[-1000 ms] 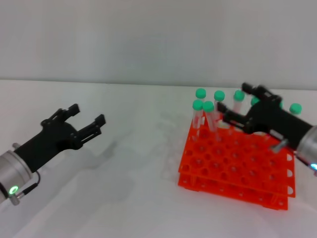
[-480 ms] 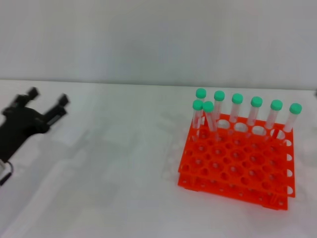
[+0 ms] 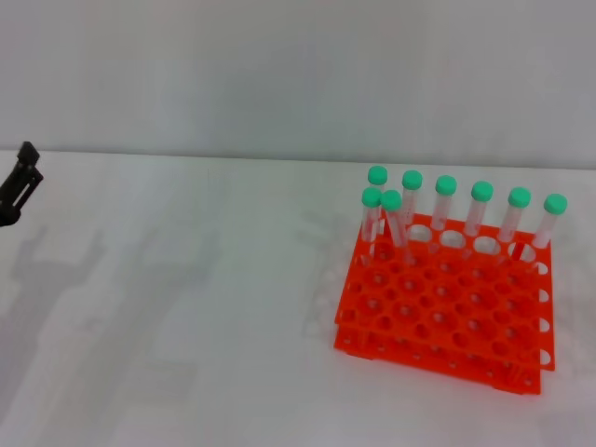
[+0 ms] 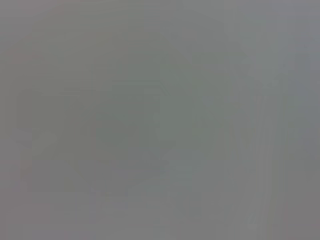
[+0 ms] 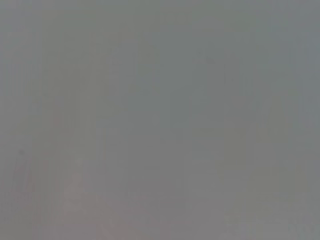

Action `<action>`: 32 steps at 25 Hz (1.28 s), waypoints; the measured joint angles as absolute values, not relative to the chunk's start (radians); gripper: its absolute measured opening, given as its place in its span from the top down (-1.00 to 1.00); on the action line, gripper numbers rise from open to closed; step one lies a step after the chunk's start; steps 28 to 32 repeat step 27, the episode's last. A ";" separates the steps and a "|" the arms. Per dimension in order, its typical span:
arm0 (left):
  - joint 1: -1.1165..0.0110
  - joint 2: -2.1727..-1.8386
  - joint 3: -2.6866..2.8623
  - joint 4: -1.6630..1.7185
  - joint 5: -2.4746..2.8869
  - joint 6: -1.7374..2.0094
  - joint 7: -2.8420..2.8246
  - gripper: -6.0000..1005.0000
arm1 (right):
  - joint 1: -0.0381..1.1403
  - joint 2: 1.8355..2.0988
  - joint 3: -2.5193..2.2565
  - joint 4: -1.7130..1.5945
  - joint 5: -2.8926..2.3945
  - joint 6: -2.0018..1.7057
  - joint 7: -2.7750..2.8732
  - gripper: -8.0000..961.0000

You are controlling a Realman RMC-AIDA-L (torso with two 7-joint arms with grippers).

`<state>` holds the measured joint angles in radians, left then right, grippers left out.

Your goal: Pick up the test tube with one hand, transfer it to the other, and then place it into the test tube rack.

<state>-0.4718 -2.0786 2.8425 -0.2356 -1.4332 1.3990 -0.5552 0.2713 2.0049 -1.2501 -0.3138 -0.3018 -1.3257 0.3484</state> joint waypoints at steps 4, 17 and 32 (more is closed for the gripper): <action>-0.469 -2.079 2.842 -0.201 -1.485 1.396 -0.502 -0.78 | 0.291 2.006 -1.193 -0.250 -0.300 -1.357 0.288 -0.79; -0.458 -2.081 2.796 -0.070 -1.508 1.358 -0.480 -0.78 | 0.284 2.004 -1.112 -0.236 -0.276 -1.377 0.246 -0.79; -0.456 -2.078 2.802 -0.030 -1.499 1.365 -0.348 -0.78 | 0.283 2.007 -1.121 -0.166 -0.277 -1.469 0.305 -0.79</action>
